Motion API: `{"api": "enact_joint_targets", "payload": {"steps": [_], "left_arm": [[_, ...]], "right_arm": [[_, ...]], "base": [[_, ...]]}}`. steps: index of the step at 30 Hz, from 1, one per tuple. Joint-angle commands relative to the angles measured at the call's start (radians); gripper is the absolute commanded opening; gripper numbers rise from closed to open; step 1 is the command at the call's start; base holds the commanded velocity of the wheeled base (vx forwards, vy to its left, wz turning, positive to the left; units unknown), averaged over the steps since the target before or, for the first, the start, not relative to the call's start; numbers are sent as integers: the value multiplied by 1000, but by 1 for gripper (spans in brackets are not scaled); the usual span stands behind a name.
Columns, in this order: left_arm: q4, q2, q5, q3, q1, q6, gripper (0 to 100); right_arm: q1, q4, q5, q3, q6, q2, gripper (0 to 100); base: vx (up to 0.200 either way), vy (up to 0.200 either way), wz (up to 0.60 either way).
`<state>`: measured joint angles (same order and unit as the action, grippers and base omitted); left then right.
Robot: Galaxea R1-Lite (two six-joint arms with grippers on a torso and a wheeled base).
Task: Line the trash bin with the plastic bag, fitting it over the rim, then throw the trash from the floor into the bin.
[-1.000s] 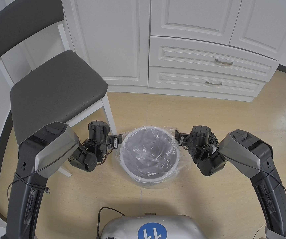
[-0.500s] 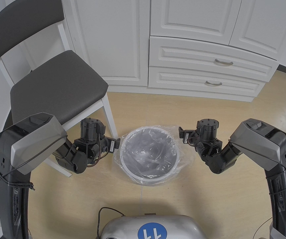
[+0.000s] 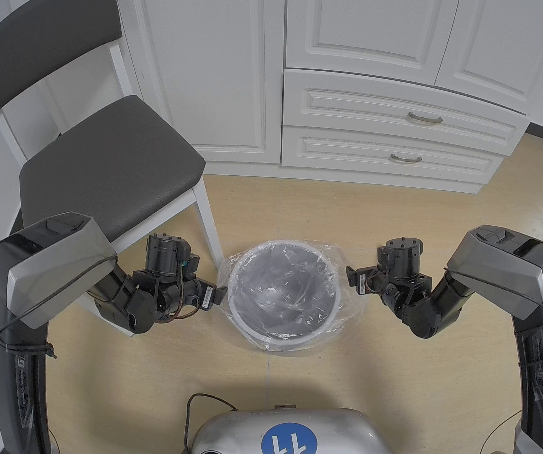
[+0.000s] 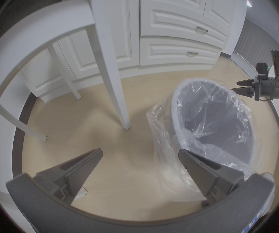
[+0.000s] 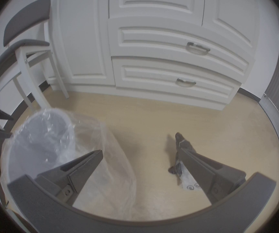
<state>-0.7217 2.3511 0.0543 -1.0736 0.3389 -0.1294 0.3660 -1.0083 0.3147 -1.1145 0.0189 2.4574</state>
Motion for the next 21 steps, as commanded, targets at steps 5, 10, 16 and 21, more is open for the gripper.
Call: {"api": "enact_joint_targets", "payload": {"steps": [5, 10, 16, 21], "left_arm": [[27, 25, -24, -9, -15, -3, 100], [34, 62, -25, -25, -12, -1, 100], [105, 145, -24, -108, -15, 10, 100], [117, 211, 6, -193, -12, 71, 100]], "right_arm": [[-7, 16, -8, 1, -2, 63, 100], [-1, 16, -17, -5, -4, 95, 100], [1, 17, -19, -31, -2, 146, 100], [-1, 33, -19, -42, -2, 160, 100]], "base": [[0, 0, 0], [0, 0, 0], [0, 0, 0], [0, 0, 0]]}}
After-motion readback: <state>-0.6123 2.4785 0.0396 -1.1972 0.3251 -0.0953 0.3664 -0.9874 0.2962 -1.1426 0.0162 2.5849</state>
